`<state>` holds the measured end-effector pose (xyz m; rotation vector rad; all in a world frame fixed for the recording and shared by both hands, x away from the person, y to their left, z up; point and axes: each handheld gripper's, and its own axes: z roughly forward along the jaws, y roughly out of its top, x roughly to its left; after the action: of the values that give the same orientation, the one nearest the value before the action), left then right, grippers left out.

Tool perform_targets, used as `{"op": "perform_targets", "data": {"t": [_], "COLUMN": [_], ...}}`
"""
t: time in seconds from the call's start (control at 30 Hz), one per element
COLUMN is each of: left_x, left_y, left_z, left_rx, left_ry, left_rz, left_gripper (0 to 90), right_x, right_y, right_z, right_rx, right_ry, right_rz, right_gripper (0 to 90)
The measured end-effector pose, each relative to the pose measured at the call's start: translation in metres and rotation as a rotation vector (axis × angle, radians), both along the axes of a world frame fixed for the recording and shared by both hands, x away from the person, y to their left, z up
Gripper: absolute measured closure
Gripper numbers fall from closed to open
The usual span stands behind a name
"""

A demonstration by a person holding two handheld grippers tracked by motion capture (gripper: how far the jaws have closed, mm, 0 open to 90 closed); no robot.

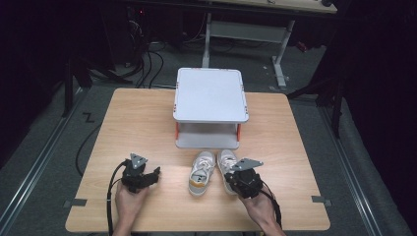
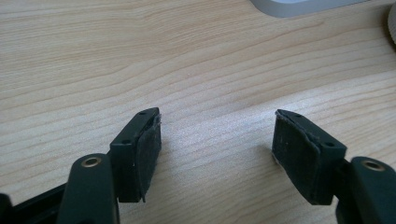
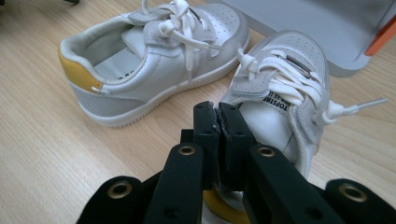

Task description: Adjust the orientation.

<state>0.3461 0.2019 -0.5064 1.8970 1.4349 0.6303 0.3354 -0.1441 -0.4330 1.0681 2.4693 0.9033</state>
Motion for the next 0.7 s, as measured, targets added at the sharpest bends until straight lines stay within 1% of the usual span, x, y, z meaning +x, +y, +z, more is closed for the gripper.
{"op": "perform_targets", "data": {"t": [0.13, 0.2, 0.33, 0.47, 0.5, 0.6, 0.63, 0.67, 0.7], "left_x": [0.000, 0.000, 0.000, 0.000, 0.000, 0.000, 0.000, 0.000, 0.000], "left_y": [0.000, 0.000, -0.001, -0.001, -0.001, -0.001, -0.001, -0.001, -0.001], "left_z": [0.000, 0.000, 0.000, 0.000, 0.000, 0.000, 0.000, 0.000, 0.000], "left_rx": [0.007, 0.008, 0.011, 0.011, 0.011, 0.010, 0.011, 0.013, 0.014], "left_ry": [0.001, 0.001, 0.001, 0.001, 0.001, -0.001, -0.001, 0.000, -0.001], "left_rz": [-0.002, -0.002, -0.002, -0.001, -0.001, 0.001, 0.002, 0.002, 0.003], "left_gripper": [33.0, 33.0, 33.1, 33.1, 33.0, 32.9, 32.8, 32.8, 32.9], "right_x": [0.003, 0.005, 0.006, 0.006, 0.007, 0.008, 0.008, 0.008, 0.009], "right_y": [0.009, 0.012, 0.017, 0.022, 0.023, 0.022, 0.021, 0.020, 0.018], "right_z": [-0.004, -0.005, -0.005, -0.007, -0.008, -0.011, -0.012, -0.012, -0.012], "right_rx": [-0.009, -0.002, -0.002, -0.004, -0.002, 0.027, 0.034, 0.044, 0.056], "right_ry": [0.004, 0.008, -0.002, -0.003, 0.004, 0.031, 0.028, 0.033, 0.030], "right_rz": [0.002, 0.008, 0.018, 0.042, 0.048, 0.061, 0.067, 0.063, 0.074], "right_gripper": [86.9, 86.7, 86.3, 85.8, 85.4, 83.7, 82.3, 80.5, 78.3]}}
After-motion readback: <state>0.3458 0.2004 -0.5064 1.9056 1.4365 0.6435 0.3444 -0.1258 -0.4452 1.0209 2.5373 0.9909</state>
